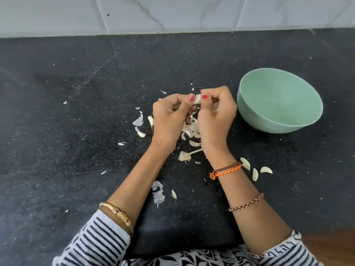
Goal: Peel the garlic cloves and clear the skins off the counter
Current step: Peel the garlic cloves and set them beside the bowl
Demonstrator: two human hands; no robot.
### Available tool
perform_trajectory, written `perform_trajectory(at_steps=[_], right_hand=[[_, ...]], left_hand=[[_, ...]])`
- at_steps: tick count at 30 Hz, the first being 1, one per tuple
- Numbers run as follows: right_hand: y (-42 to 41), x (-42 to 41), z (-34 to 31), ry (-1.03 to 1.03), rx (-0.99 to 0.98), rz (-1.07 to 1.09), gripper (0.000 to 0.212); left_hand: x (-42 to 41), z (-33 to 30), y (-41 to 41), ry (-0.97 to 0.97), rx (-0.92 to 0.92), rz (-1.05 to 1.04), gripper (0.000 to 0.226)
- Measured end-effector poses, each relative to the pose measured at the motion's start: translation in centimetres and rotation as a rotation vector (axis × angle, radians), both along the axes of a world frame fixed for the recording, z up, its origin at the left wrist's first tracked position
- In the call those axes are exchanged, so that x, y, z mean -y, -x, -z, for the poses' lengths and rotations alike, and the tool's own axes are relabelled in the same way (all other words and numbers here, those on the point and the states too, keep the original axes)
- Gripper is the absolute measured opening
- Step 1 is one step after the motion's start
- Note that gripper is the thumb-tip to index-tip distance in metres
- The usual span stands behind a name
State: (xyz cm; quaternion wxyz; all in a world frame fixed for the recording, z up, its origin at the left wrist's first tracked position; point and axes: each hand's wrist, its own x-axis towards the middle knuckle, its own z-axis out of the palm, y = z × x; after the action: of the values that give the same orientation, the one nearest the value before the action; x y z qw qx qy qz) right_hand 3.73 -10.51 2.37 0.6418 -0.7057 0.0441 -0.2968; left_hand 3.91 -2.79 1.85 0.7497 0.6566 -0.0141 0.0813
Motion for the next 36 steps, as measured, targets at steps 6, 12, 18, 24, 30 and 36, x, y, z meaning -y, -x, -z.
perform_trajectory(at_steps=[6,12,18,24,30,36], right_hand=[[-0.2,0.2,-1.6,-0.482,-0.393,-0.205,0.025],[-0.5,0.1,-1.0,-0.405,-0.304,-0.177,0.025],[-0.5,0.0,0.5,0.238,0.155,-0.014,0.016],[-0.3,-0.2,-0.8,-0.344,-0.243,-0.161,0.023],[-0.2,0.2,-1.2,-0.435,-0.284,-0.152,0.022],[-0.4,0.6,-0.9,-0.263,-0.146,-0.032,0.019]], left_hand=[[0.0,0.7,0.2,-0.235,0.229,-0.126,0.010],[0.0,0.8,0.0,-0.153,0.190,-0.147,0.013],[0.4,0.5,-0.2,0.125,-0.053,-0.105,0.029],[0.1,0.6,-0.2,-0.031,0.056,-0.137,0.024],[0.4,0.9,0.2,-0.185,0.159,-0.184,0.013],[-0.1,1.3,-0.2,-0.180,0.165,-0.291,0.015]])
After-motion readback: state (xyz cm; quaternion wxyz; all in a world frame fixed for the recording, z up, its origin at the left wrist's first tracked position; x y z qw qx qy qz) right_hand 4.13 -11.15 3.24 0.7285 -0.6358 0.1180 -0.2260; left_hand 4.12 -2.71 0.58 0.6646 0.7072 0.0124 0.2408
